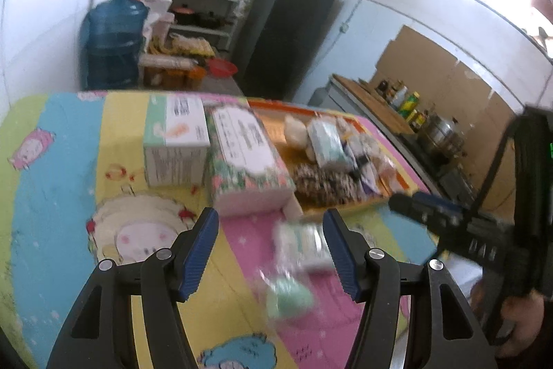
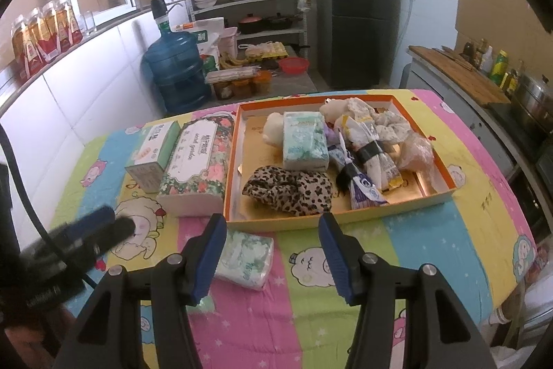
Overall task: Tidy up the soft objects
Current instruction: 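Withdraw both tools from the box toward the remaining items, then close the left tool on the green ball in a clear plastic bag, then grasp the white tissue pack with the right tool while the left tool lifts the bagged ball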
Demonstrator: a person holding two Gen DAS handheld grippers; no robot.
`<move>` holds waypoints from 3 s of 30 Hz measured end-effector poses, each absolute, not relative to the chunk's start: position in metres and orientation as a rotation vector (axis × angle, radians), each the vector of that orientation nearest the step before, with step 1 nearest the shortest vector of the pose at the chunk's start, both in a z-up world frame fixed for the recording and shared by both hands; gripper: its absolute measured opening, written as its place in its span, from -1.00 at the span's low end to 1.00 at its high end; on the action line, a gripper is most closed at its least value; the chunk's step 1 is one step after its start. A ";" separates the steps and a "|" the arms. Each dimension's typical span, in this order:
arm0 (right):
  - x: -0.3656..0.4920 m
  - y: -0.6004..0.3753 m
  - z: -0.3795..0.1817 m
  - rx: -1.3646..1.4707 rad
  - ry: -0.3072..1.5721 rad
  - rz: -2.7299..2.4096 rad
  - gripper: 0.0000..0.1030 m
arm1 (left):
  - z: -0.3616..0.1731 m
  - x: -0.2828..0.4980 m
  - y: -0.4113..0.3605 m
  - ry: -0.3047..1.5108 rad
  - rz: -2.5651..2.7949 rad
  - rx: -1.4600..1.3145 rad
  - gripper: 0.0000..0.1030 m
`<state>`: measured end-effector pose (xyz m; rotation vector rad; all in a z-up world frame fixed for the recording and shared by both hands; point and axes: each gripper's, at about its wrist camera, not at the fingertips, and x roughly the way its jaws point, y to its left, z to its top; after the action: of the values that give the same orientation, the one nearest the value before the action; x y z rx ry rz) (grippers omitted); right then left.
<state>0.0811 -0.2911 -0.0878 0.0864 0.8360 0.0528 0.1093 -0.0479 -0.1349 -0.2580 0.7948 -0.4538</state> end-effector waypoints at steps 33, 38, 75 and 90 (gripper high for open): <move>0.047 -0.312 -0.122 0.117 0.939 0.041 0.08 | -0.210 0.100 -0.087 0.938 -0.503 -0.254 -0.17; 0.060 -0.301 -0.133 0.134 0.979 0.190 0.08 | -0.199 0.098 -0.076 0.890 -0.482 -0.254 -0.19; 0.135 -0.239 -0.173 -0.360 1.154 1.024 0.61 | -0.171 0.098 -0.014 0.791 -0.193 -0.393 -0.19; 0.139 -0.207 -0.190 -0.499 1.111 0.956 0.60 | -0.164 0.097 -0.003 0.769 -0.186 -0.411 -0.19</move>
<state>0.1390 -0.2067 -0.1897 -0.4989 1.1107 0.9563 0.0970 -0.0029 -0.1635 -0.4109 0.7688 -0.1863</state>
